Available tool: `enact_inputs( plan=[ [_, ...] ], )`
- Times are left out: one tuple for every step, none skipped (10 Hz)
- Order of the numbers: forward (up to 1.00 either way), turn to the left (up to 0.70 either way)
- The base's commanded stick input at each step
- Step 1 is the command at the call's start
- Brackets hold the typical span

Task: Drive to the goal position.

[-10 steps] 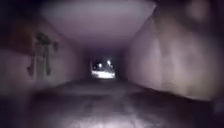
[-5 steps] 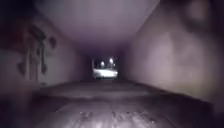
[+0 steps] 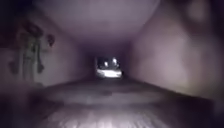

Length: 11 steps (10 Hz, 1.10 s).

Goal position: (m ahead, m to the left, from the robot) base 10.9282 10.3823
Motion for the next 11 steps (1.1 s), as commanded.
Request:
enact_inputs(
  plan=[
    [1.00, 0.03],
    [1.00, 0.04],
    [1.00, 0.04],
    [1.00, 0.05],
    [1.00, 0.05],
    [1.00, 0.06],
    [1.00, 0.01],
    [1.00, 0.00],
    [1.00, 0.00],
    [1.00, 0.00],
    [1.00, 0.00]
  ],
)
